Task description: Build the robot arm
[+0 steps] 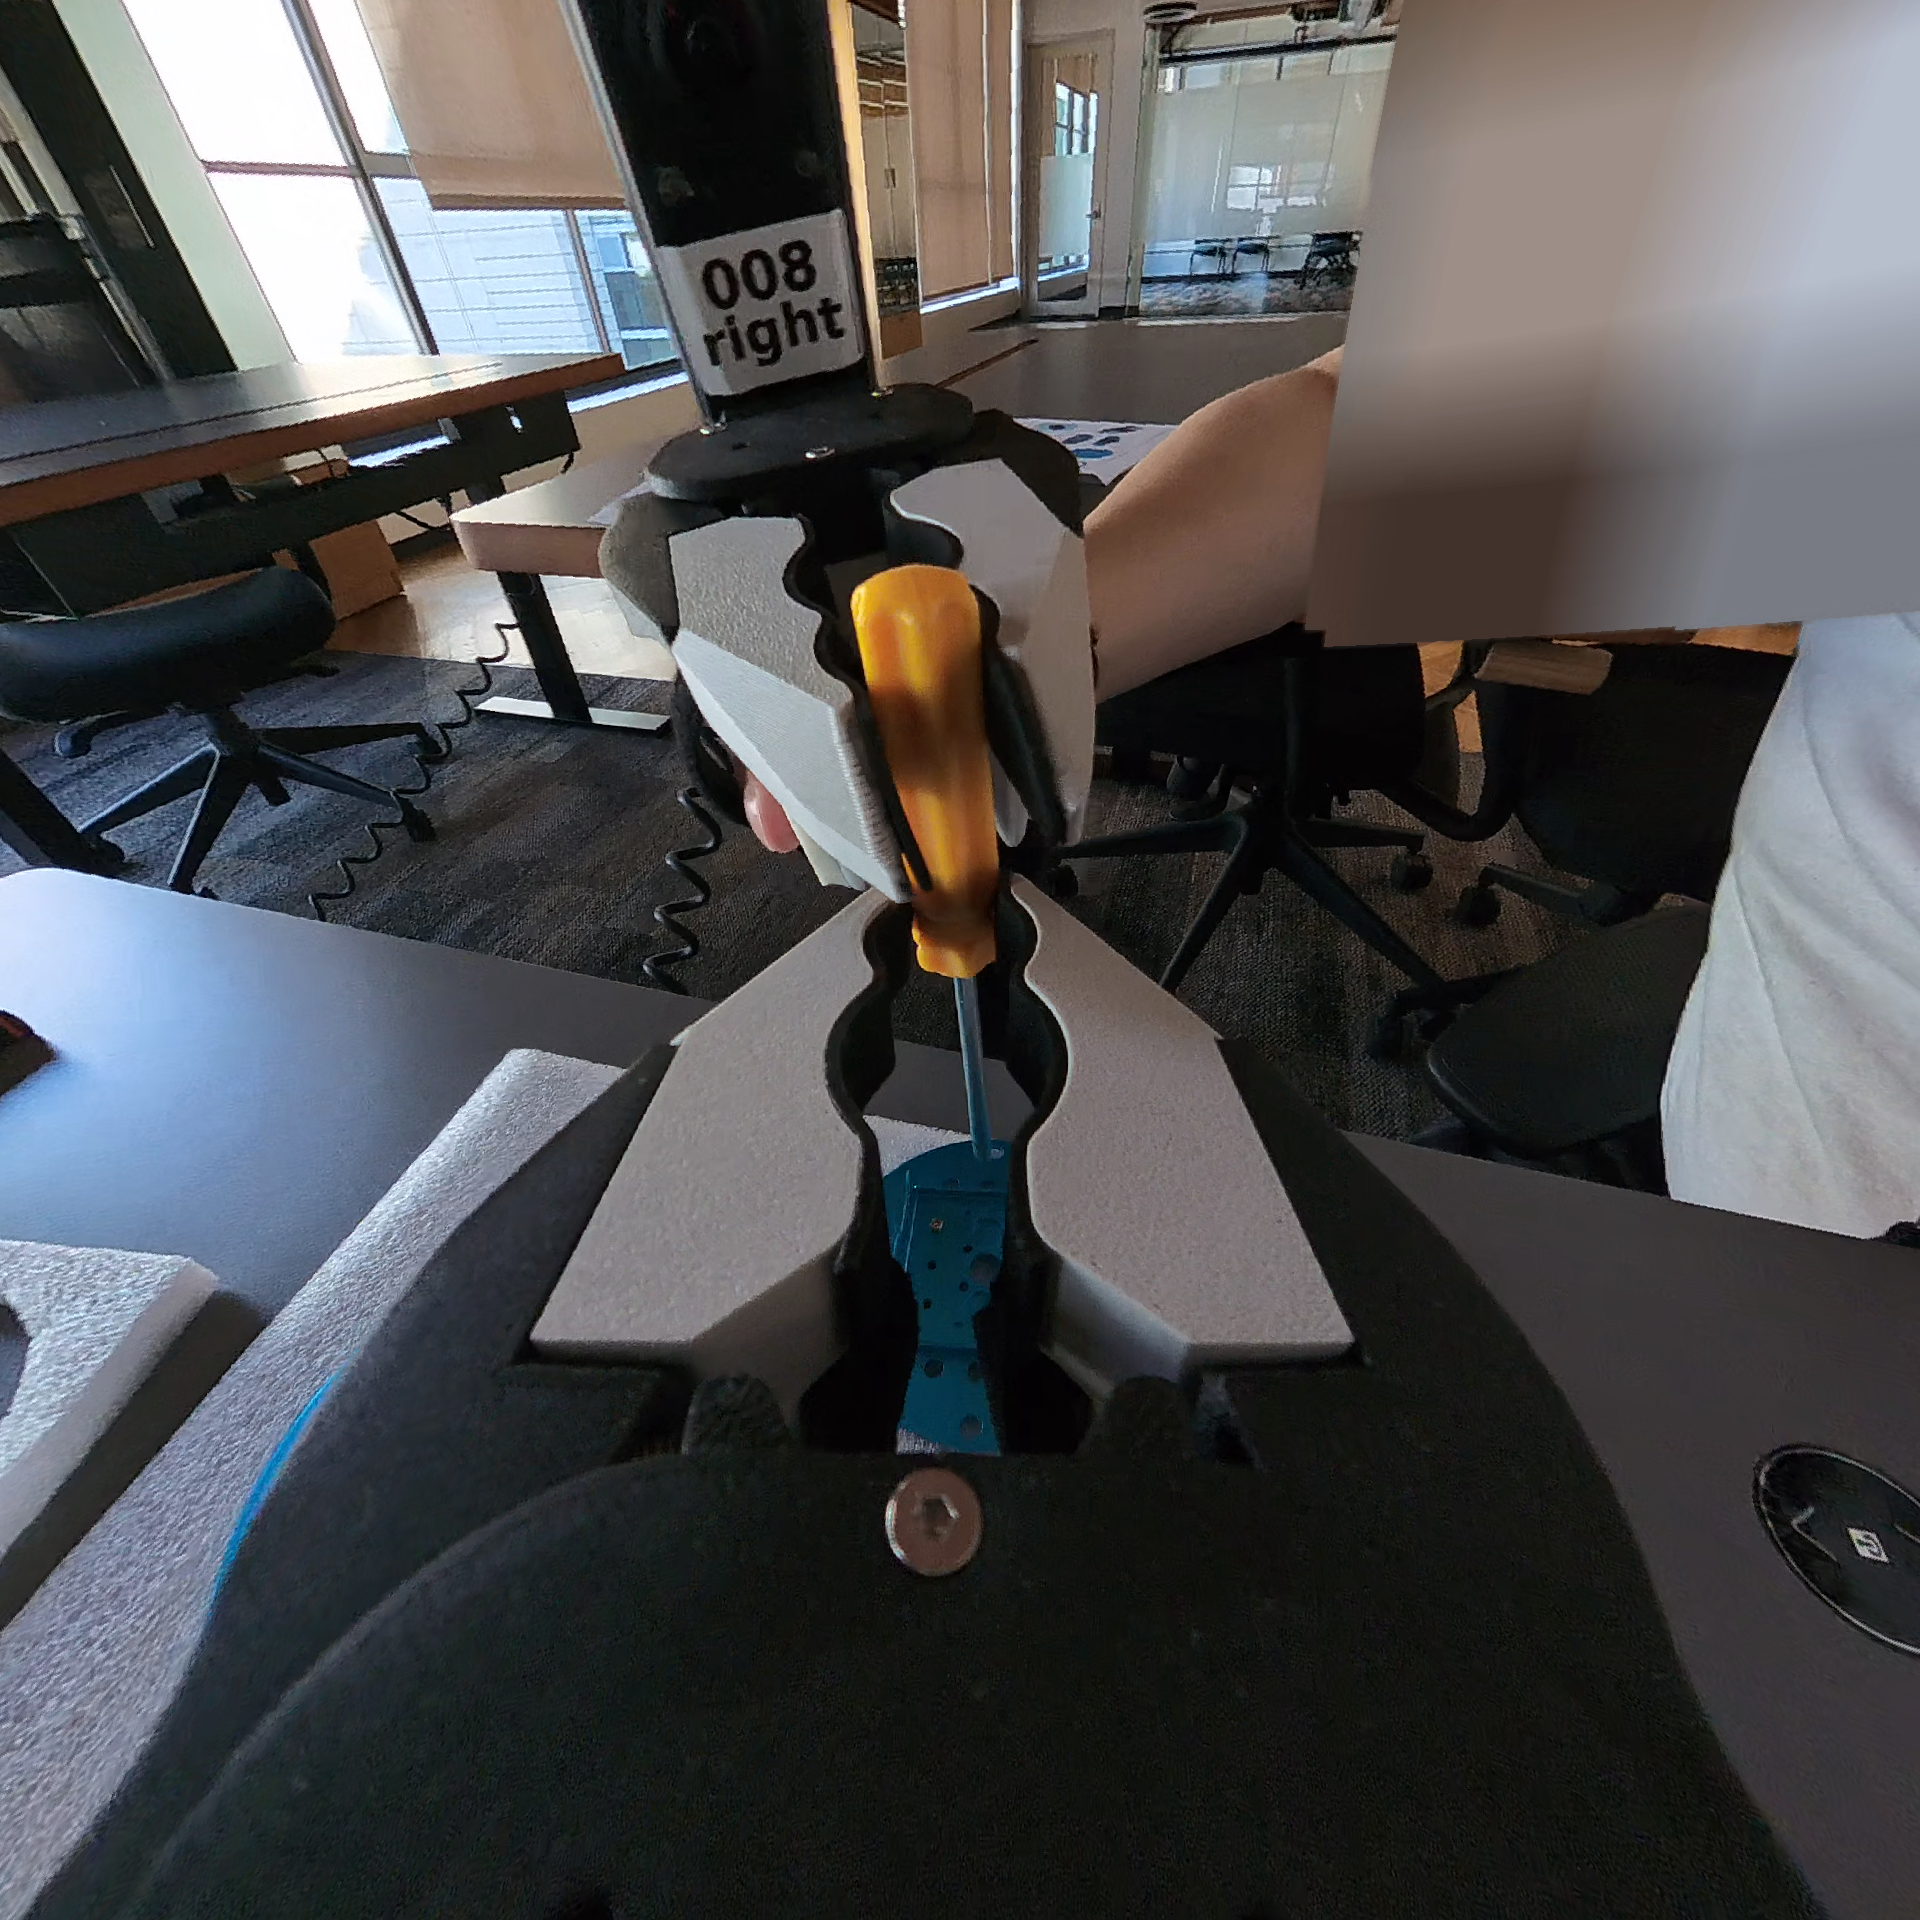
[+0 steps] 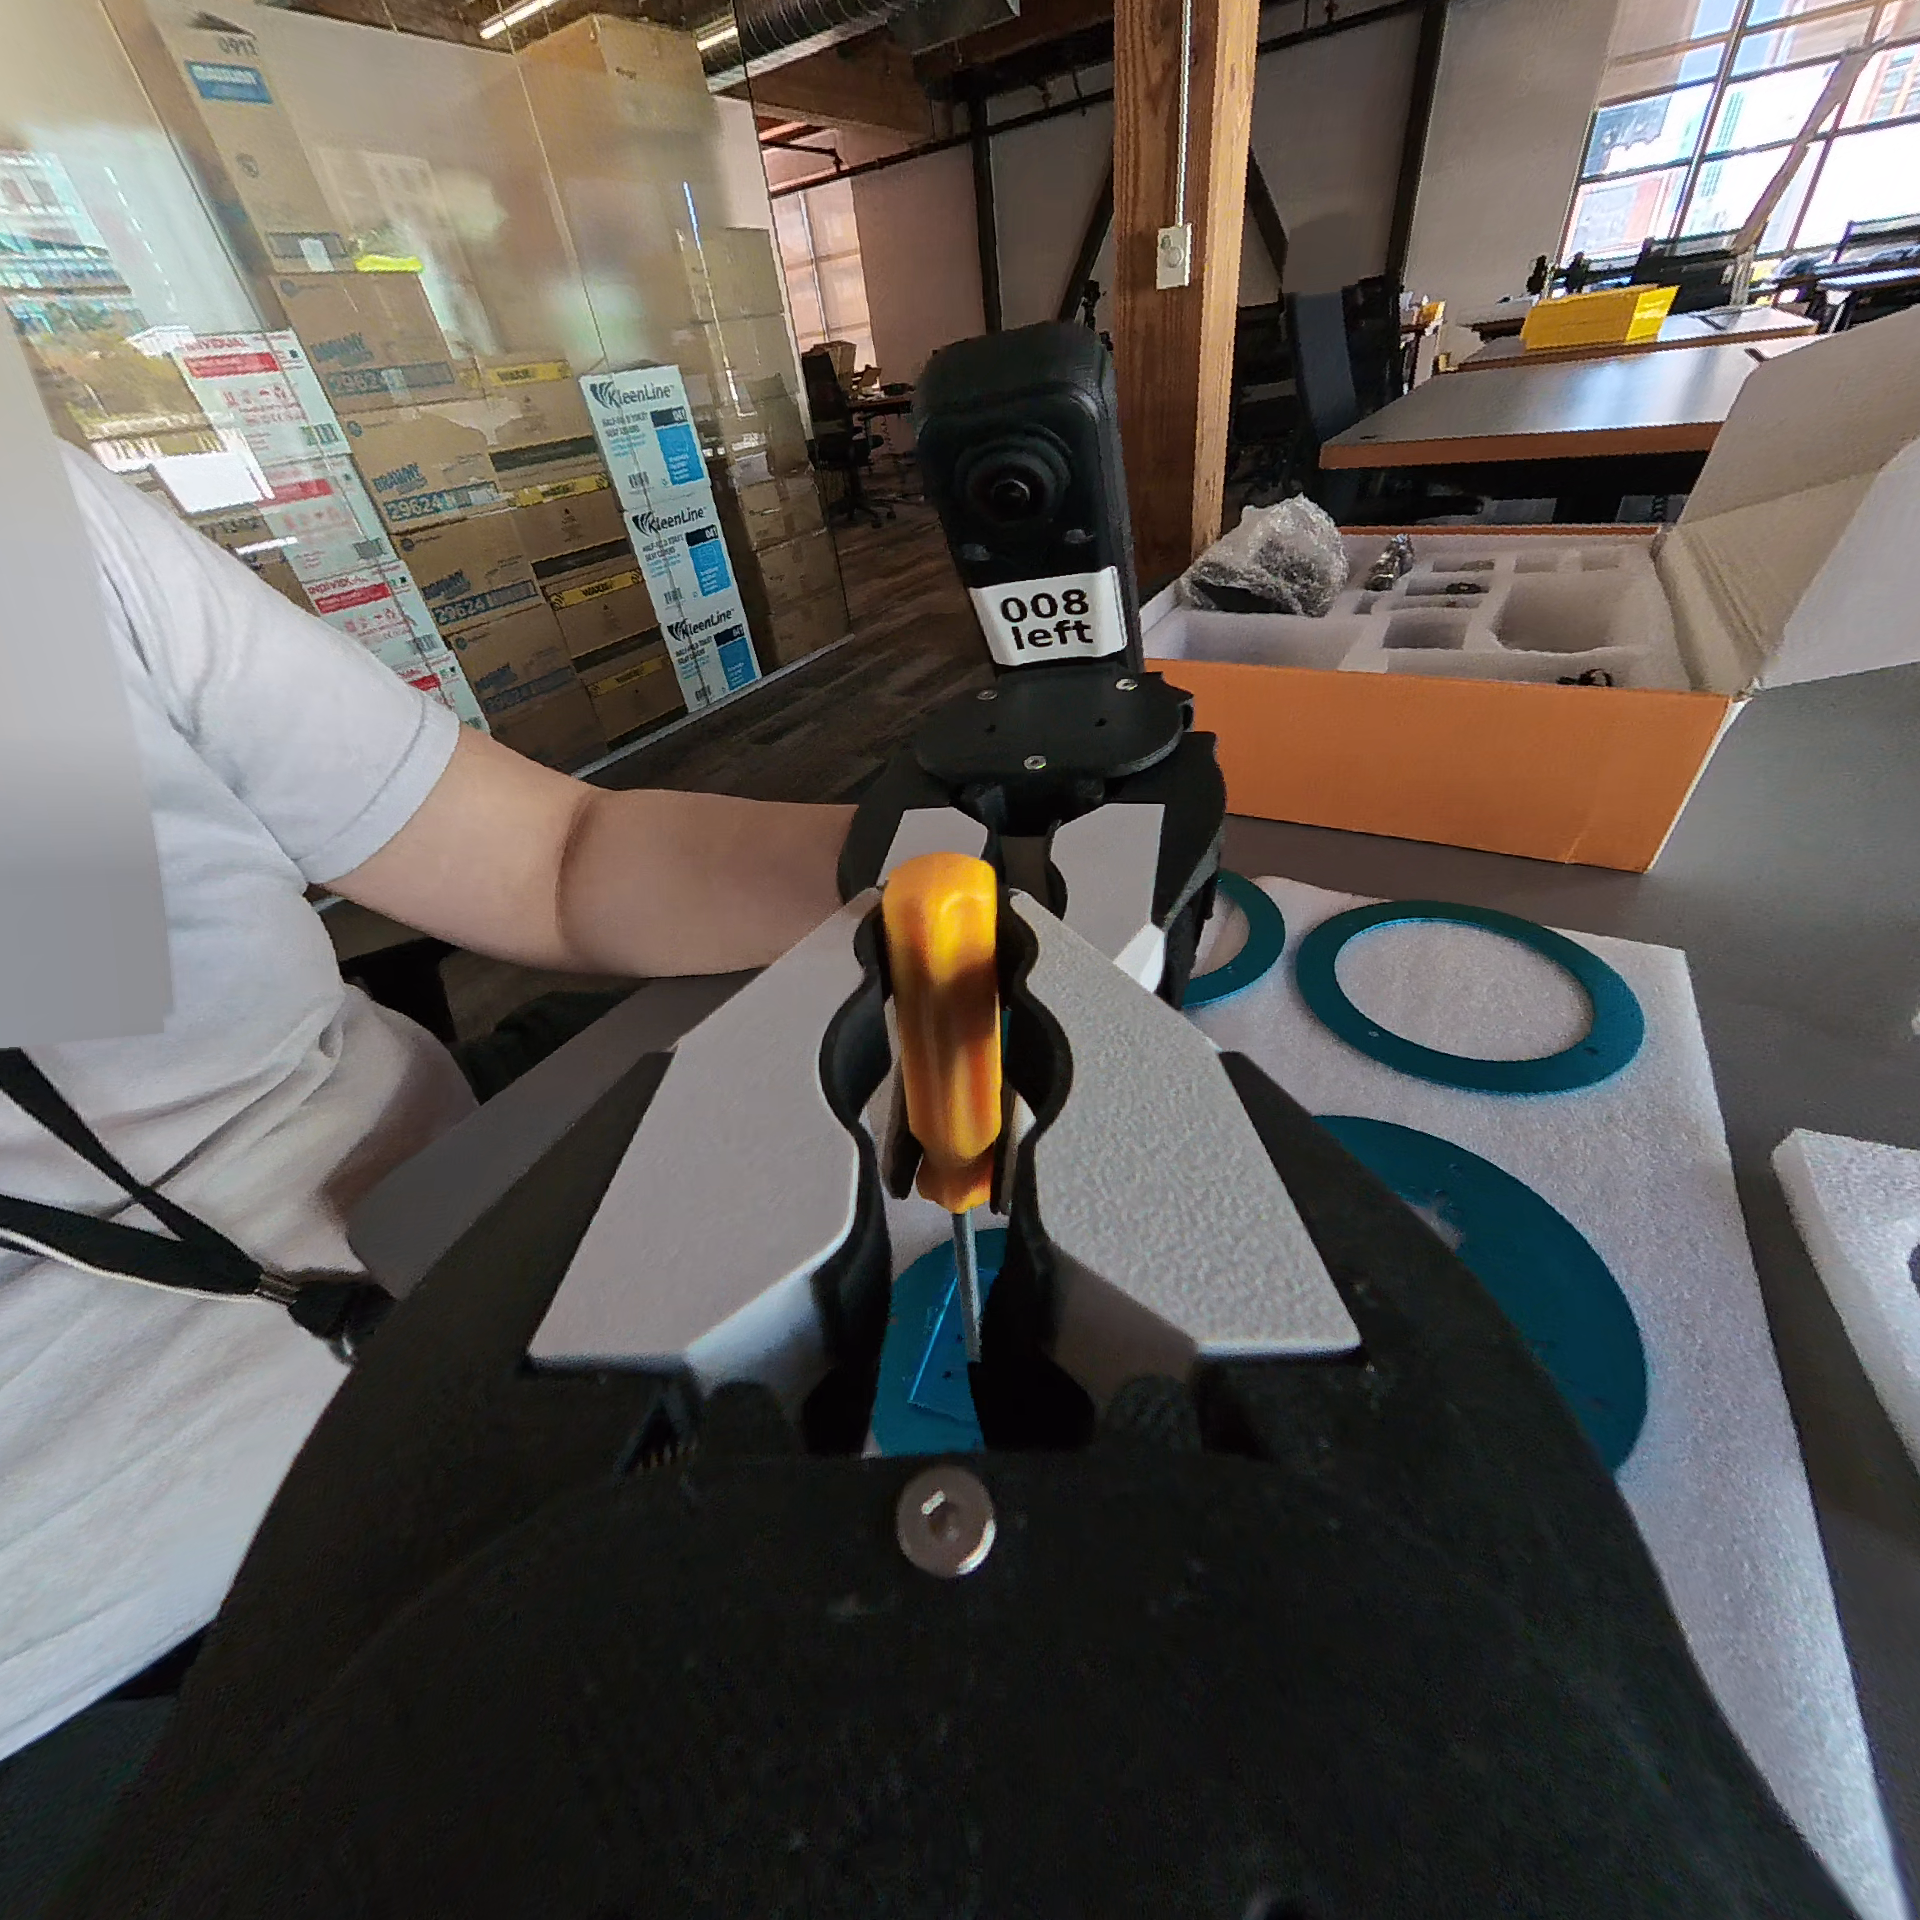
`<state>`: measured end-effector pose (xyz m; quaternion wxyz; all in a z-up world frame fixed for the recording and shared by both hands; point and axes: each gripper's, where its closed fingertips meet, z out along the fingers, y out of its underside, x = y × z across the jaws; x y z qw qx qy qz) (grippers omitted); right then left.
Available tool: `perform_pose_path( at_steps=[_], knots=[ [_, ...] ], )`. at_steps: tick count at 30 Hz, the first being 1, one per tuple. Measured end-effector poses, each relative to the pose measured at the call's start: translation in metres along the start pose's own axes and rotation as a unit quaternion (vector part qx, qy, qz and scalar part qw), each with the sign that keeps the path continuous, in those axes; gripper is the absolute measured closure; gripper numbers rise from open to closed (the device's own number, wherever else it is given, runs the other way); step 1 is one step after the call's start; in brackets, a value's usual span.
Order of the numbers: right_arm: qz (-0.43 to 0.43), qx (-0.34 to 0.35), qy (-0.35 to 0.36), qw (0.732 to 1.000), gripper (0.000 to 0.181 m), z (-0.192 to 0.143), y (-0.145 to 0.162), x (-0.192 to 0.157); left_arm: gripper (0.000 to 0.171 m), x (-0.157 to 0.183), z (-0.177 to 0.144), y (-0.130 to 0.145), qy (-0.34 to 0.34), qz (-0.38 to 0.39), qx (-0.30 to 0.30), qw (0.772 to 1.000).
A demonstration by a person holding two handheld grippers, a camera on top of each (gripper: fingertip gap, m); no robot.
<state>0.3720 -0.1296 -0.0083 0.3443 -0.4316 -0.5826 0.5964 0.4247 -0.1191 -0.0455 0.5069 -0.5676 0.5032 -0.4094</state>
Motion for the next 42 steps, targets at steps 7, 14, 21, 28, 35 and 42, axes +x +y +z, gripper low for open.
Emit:
perform_pose_path(
  at_steps=[7, 14, 21, 28, 35, 42],
  knots=[
    [-0.028, 0.026, 0.026, 0.999, 0.166, -0.003, -0.014, 0.007, 0.143, -0.014, -0.005, 0.002, -0.074, -0.015, -0.032, 0.997],
    [0.021, 0.071, 0.043, 0.996, 0.166, -0.009, -0.011, 0.016, 0.141, -0.024, -0.011, -0.002, -0.184, -0.008, -0.024, 0.983],
    [0.007, 0.053, 0.066, 0.996, 0.167, -0.012, 0.001, 0.020, 0.137, -0.029, -0.011, 0.017, -0.229, -0.006, -0.063, 0.971],
    [0.003, 0.052, 0.057, 0.997, 0.167, -0.011, -0.004, 0.016, 0.148, -0.021, -0.011, 0.024, -0.192, -0.015, -0.069, 0.979],
    [0.005, 0.047, 0.061, 0.997, 0.166, -0.011, 0.000, 0.020, 0.168, -0.016, -0.008, 0.035, -0.160, -0.029, -0.084, 0.983],
    [0.012, 0.047, 0.055, 0.997, 0.166, -0.010, 0.002, 0.018, 0.159, -0.015, -0.006, 0.039, -0.154, -0.030, -0.087, 0.984]
  ],
)
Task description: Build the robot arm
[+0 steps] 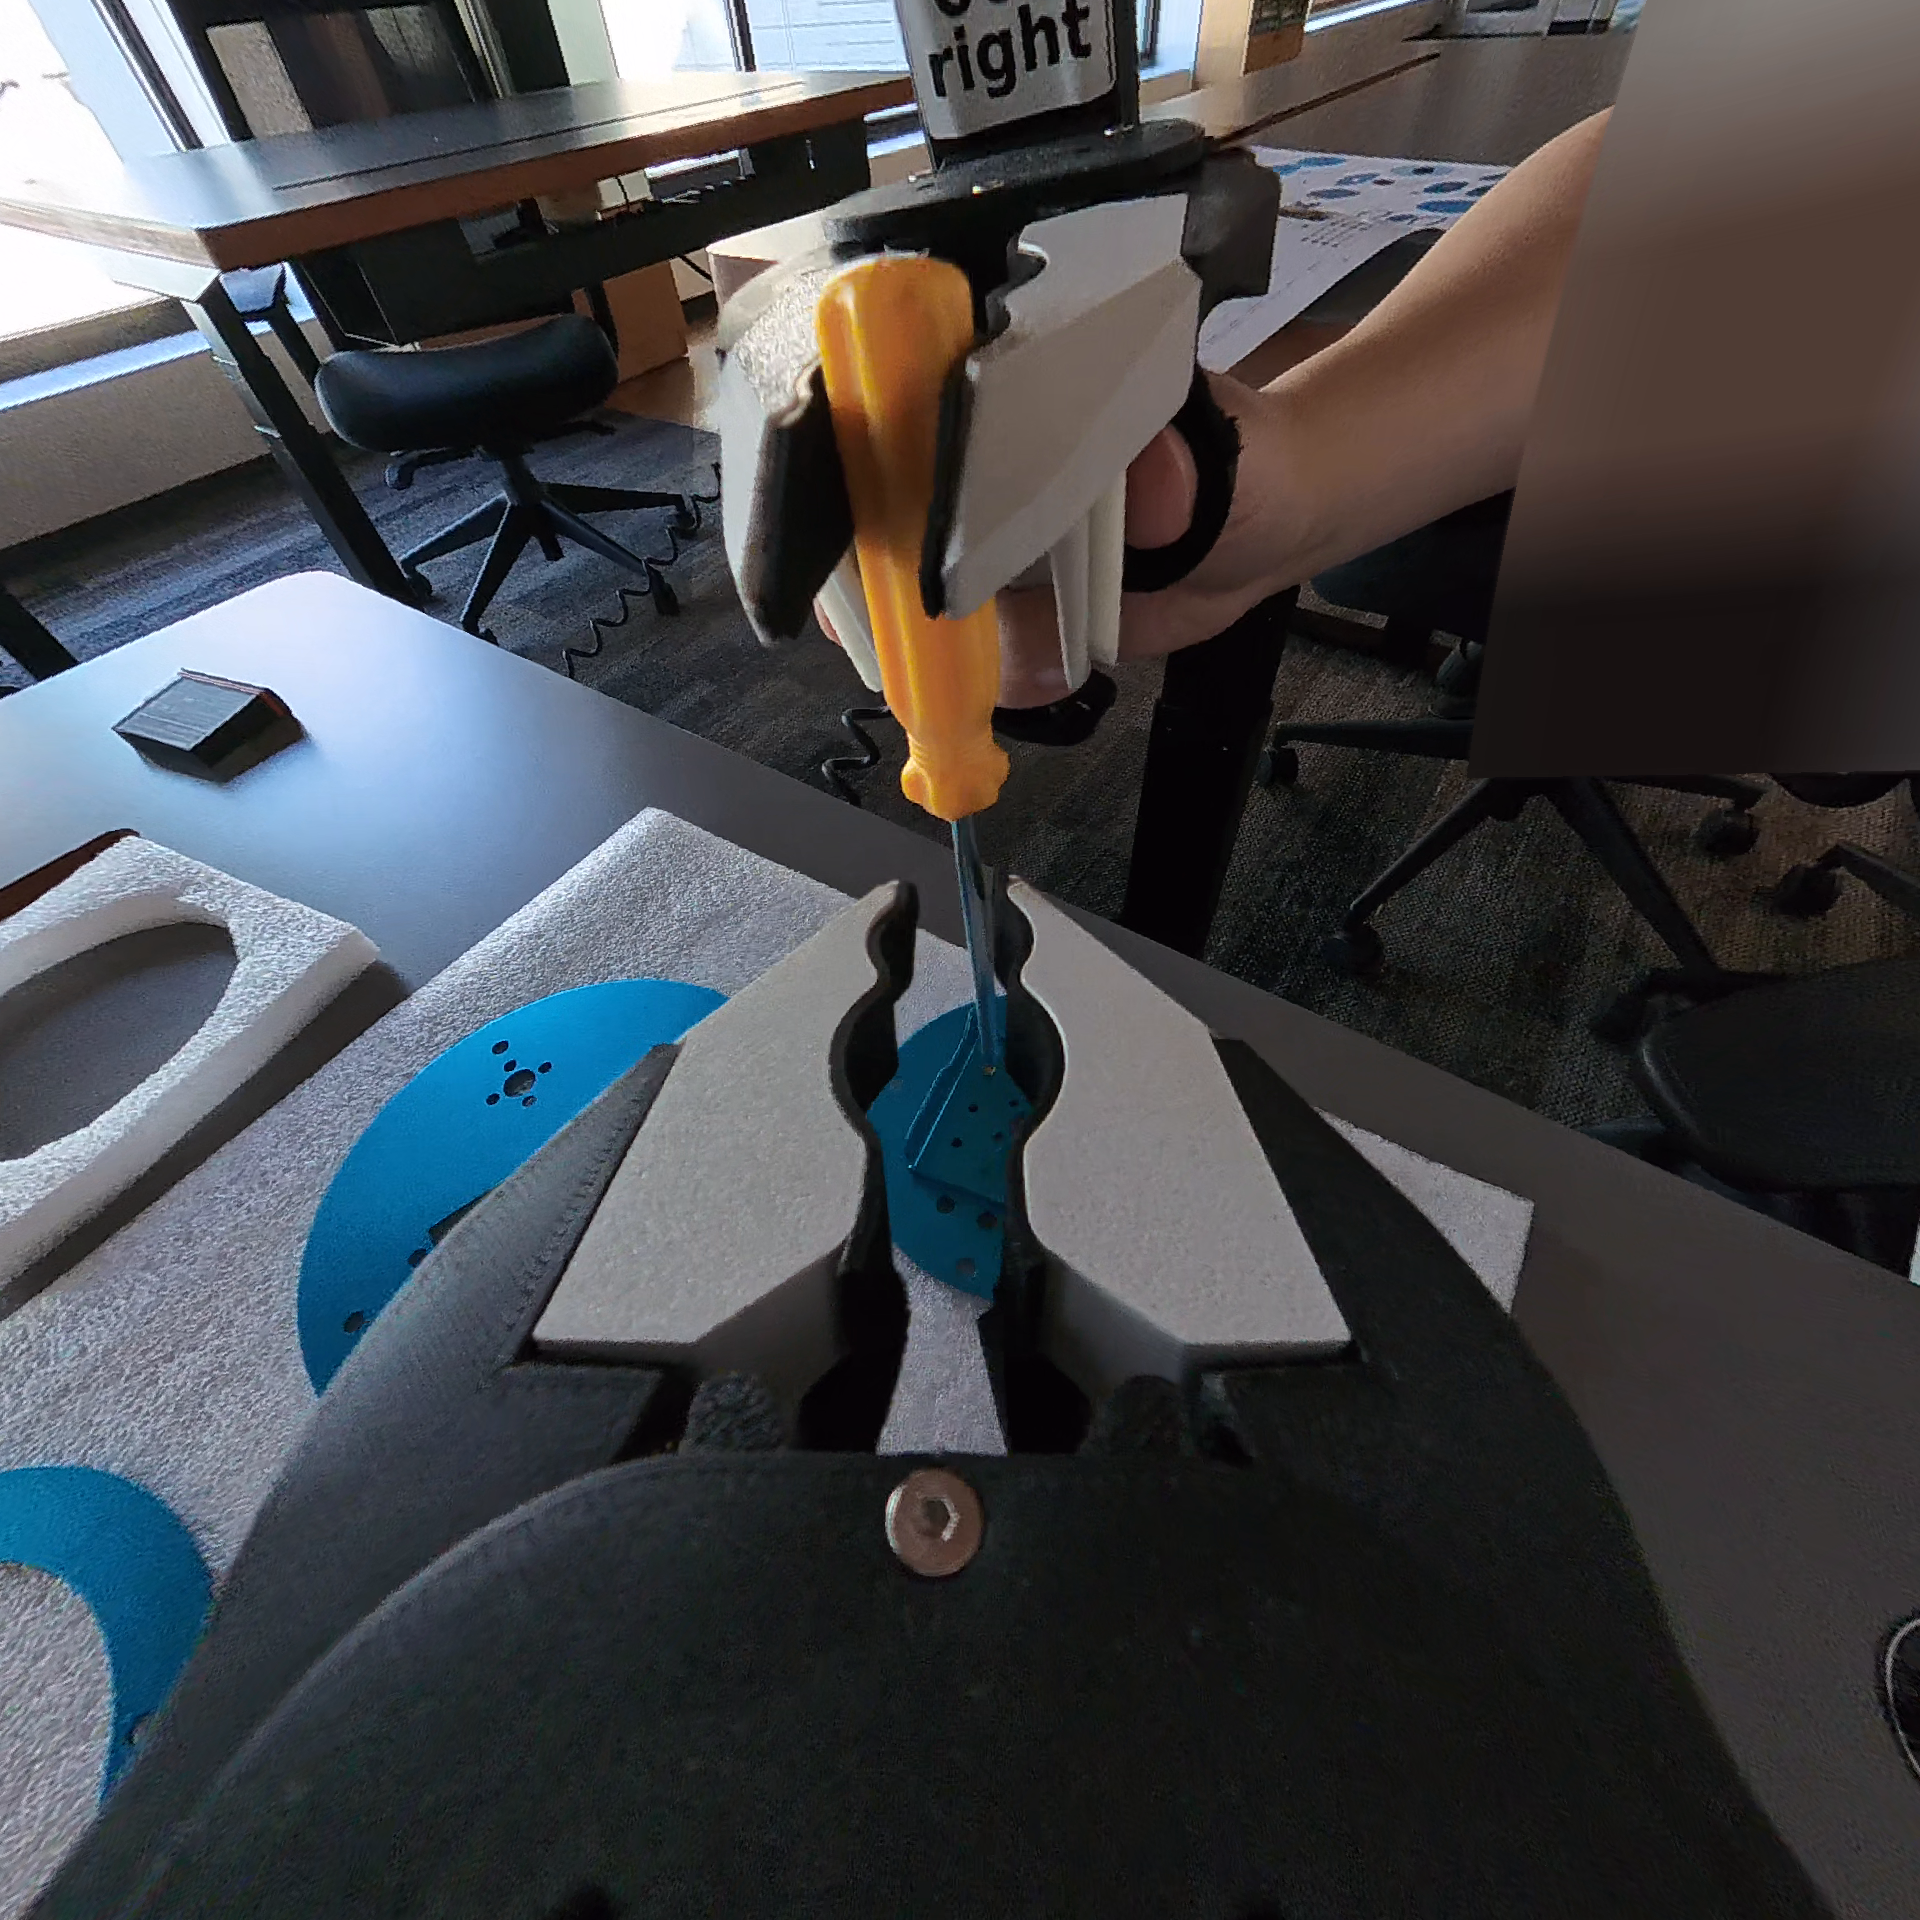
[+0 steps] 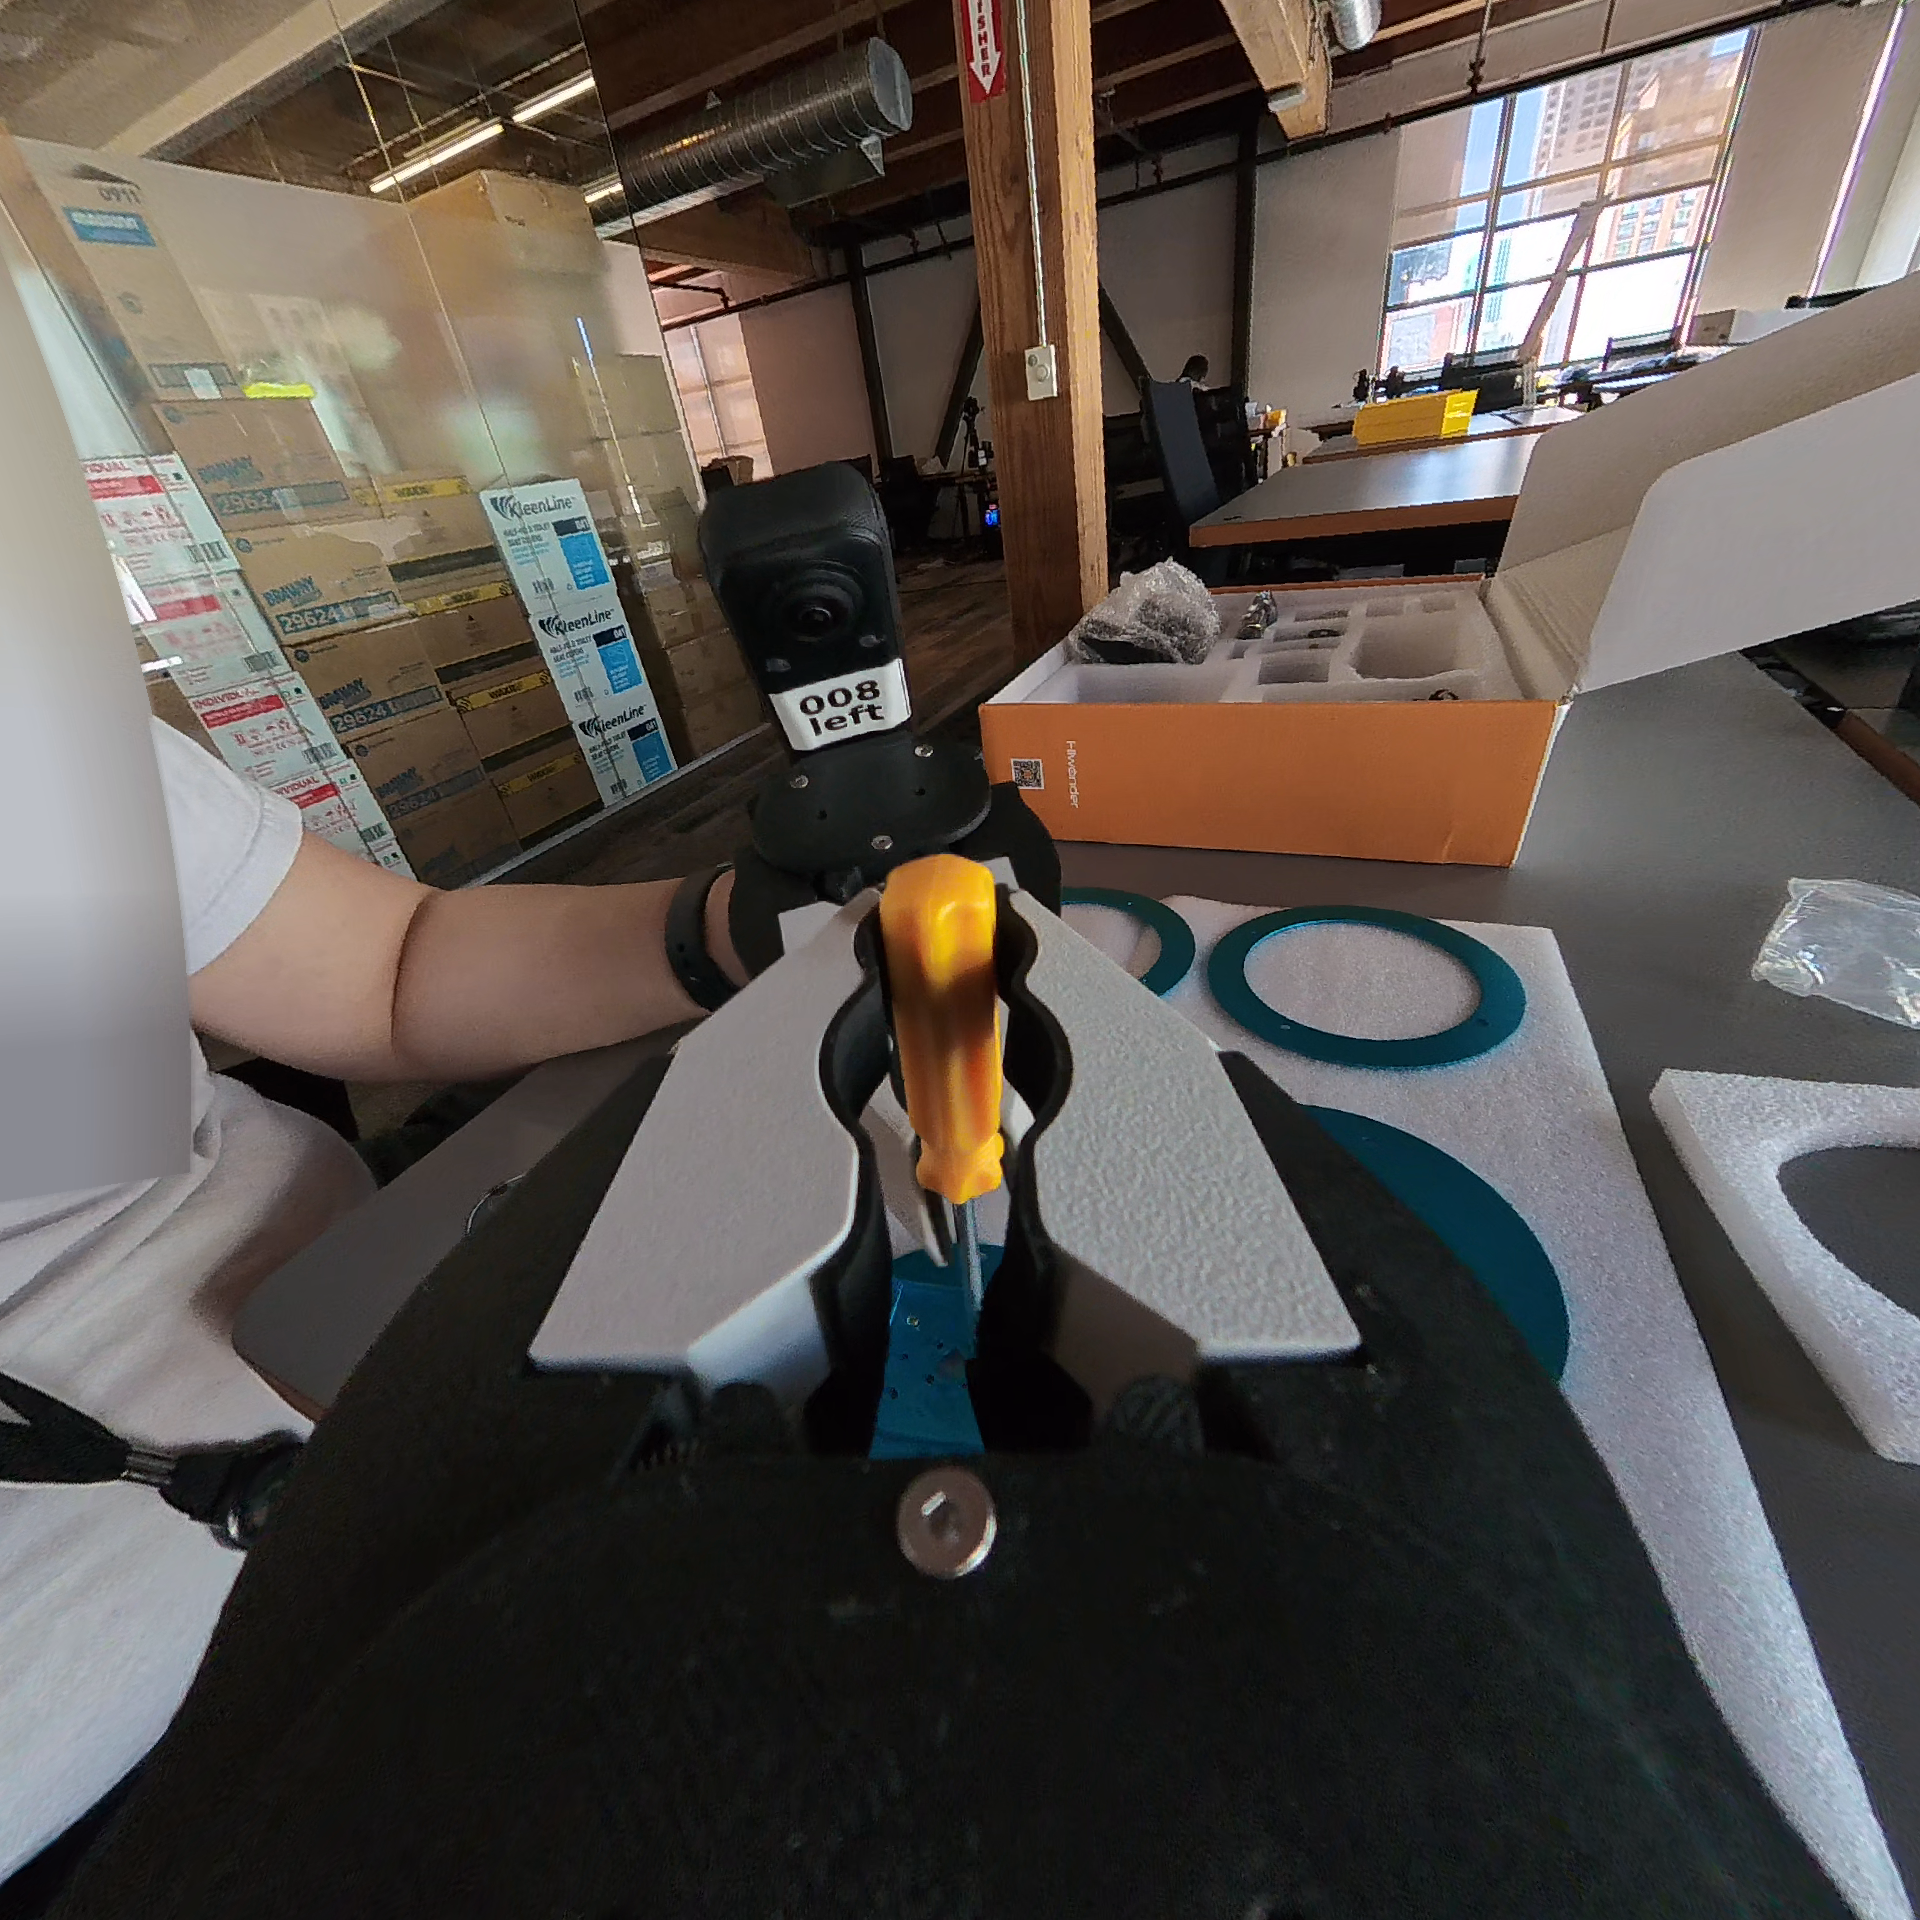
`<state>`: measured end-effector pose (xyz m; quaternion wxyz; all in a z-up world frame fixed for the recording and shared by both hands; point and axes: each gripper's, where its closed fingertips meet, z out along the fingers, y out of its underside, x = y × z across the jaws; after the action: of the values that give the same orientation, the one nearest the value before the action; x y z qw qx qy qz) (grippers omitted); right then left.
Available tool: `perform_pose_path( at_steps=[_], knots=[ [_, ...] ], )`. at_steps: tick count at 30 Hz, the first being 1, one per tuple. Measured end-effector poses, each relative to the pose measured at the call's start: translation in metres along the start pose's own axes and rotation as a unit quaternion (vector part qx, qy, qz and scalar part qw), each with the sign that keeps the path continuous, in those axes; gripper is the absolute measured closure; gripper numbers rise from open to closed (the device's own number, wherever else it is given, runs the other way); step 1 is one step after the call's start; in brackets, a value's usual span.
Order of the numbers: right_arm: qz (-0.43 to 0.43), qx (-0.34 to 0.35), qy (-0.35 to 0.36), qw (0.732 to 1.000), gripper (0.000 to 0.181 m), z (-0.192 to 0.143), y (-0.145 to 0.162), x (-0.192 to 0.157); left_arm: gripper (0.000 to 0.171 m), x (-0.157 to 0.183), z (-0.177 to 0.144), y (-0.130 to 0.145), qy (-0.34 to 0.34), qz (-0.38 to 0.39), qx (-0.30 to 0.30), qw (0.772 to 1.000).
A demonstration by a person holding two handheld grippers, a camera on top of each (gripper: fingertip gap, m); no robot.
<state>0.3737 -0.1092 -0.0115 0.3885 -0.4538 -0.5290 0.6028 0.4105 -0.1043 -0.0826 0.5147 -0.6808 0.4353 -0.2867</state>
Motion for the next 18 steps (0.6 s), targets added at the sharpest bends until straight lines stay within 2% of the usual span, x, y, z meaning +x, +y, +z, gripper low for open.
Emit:
perform_pose_path(
  at_steps=[2, 18],
  knots=[
    [-0.004, -0.002, -0.001, 1.000, 0.166, 0.0004, 0.0003, -0.0011, 0.168, 0.0043, 0.0015, 0.0019, 0.013, 0.002, -0.004, 1.000],
    [-0.003, -0.015, -0.006, 1.000, 0.166, 0.0026, 0.0077, -0.0003, 0.169, 0.0047, 0.0051, 0.0085, 0.016, 0.003, -0.018, 1.000]
  ],
)
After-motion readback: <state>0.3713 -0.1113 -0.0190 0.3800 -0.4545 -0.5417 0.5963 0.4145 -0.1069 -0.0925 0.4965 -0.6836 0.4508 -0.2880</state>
